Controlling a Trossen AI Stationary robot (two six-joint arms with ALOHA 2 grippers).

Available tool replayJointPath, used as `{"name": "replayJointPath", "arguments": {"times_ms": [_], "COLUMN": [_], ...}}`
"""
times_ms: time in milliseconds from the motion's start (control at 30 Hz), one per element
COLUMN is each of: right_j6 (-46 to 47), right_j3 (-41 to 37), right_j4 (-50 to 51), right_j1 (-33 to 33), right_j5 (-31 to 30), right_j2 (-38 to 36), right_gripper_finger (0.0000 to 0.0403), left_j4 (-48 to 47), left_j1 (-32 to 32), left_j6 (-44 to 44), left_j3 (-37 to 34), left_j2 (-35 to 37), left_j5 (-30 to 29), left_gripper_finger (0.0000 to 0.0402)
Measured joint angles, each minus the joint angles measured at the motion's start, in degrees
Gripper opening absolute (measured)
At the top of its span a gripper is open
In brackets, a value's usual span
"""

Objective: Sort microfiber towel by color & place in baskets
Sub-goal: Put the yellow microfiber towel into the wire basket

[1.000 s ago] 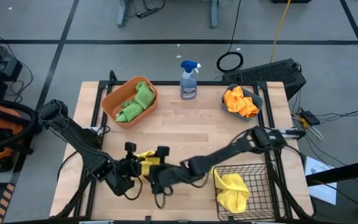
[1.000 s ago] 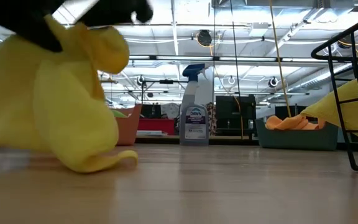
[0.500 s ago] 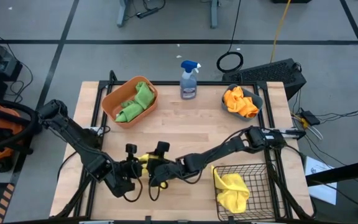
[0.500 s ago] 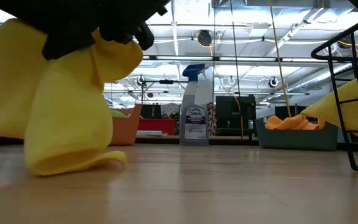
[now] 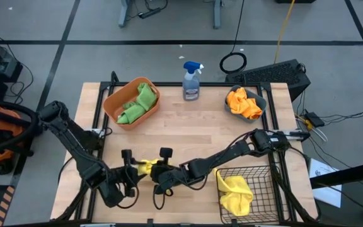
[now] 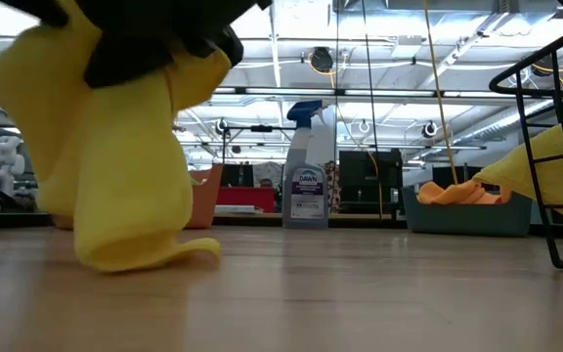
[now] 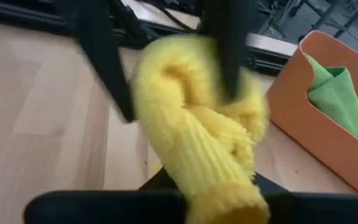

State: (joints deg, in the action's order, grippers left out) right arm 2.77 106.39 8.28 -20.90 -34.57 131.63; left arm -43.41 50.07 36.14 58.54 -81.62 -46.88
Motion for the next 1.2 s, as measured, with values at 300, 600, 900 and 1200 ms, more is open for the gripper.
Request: {"name": "replayJointPath", "arguments": {"times_ms": [300,600,900,1200], "right_j6": [-0.77,-3.92,-12.02,-13.37], "right_j3": [-0.04,-0.04,0.02,0.01], "right_j4": [11.17,16.89,5.47,2.7], "right_j1": [-1.75,-2.79,-5.82,-5.83], "right_j5": [-1.04,-6.15,-6.08,-9.13], "right_j2": [-10.13,-19.95,-22.55,-22.49], "right_gripper_finger": [0.0009,0.0014,0.0015,0.0015], "left_j4": [-1.7,-1.95,14.03,44.61], "left_j1": [1.8,2.9,2.4,-1.79], "left_j6": [-0.42,-0.81,-16.29,-36.48], "left_j3": [2.23,1.16,-3.36,-4.82], "left_j2": [0.28,0.26,0.22,-0.47], "left_j5": [-12.95,-11.07,-7.13,3.97], "left_gripper_finger": [0.0324,0.0327,0.0327,0.0327]}}
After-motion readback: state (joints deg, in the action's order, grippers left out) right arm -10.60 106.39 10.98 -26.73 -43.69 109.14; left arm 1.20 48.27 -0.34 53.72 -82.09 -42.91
